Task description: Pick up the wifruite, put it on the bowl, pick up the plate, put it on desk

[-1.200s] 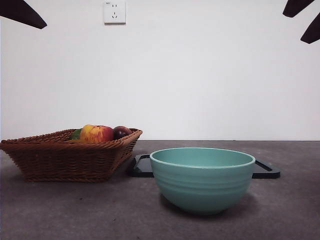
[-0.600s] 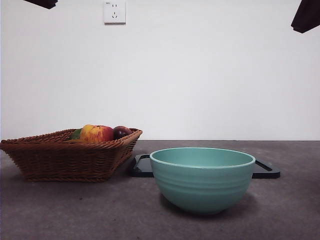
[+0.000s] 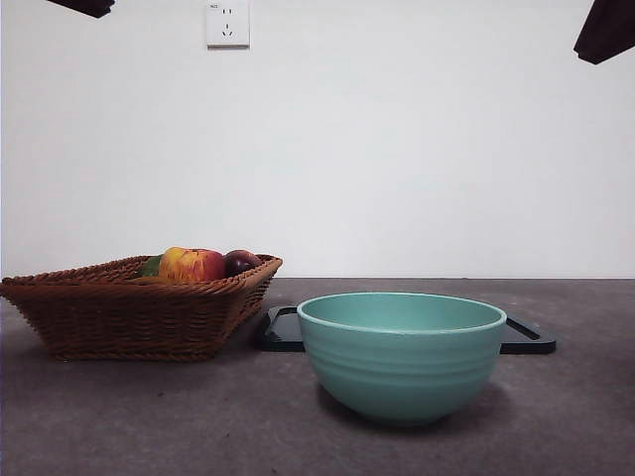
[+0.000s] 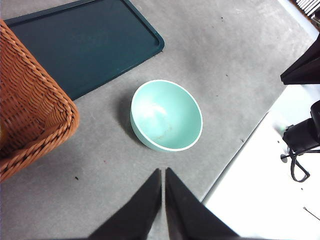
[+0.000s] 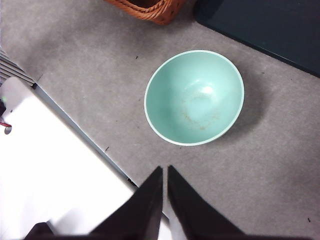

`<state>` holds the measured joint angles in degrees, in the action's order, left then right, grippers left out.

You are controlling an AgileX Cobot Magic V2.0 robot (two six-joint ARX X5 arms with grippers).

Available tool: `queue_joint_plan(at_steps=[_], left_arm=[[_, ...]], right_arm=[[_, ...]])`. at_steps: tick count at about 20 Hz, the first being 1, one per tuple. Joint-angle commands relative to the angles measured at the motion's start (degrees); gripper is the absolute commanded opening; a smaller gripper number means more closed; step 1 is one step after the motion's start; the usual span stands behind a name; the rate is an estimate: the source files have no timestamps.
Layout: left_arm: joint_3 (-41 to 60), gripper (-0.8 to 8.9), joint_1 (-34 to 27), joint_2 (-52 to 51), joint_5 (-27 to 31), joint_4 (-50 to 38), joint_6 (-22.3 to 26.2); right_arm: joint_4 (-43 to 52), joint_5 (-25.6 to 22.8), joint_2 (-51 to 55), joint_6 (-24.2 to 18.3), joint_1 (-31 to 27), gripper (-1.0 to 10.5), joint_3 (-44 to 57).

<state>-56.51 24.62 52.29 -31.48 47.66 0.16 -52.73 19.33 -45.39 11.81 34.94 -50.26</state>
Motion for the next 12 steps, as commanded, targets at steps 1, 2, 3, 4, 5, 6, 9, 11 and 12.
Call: queue_joint_plan(at_steps=[1,2,3,4,5,6,9,11,12], left_arm=[[-1.07,0.09,-0.20,-1.42,-0.17,-0.98,1.75],[-1.07,0.09,-1.07,-2.89,-0.02,-1.51,4.94],[-1.05,0.09,-2.51,-4.79,0.02,-3.21,7.65],[-1.03,0.09,-4.63,-7.21,0.02,-5.84,9.88],[-0.90,0.08,-7.30,-9.88,0.02,-9.09,11.58],[-0.76,0.08,-10.25,-12.70,0.17,-12.09,12.70],[0.63,0.08,-18.84,-20.96,5.07,-20.31,13.11],[2.60,0.08,-22.60,-25.59,12.61,-23.21,13.11],[4.04,0.08,-23.93,-27.63,15.98,-23.76,13.09]], right_arm=[[0.52,-0.04,-0.20,-0.33,0.50,0.1,-0.92],[0.52,-0.02,-0.20,-0.33,0.50,0.1,-0.92],[0.52,-0.04,-0.20,-0.33,0.50,0.1,-0.92],[0.52,-0.04,-0.20,-0.33,0.50,0.1,-0.92],[0.52,-0.04,-0.17,-0.33,0.50,0.1,-0.92],[0.52,-0.04,-0.20,-0.33,0.50,0.1,-0.92],[0.52,-0.02,-0.20,-0.33,0.50,0.1,-0.92],[0.52,-0.02,-0.20,-0.33,0.50,0.1,-0.92],[0.52,-0.04,-0.20,-0.33,0.50,0.1,-0.92]])
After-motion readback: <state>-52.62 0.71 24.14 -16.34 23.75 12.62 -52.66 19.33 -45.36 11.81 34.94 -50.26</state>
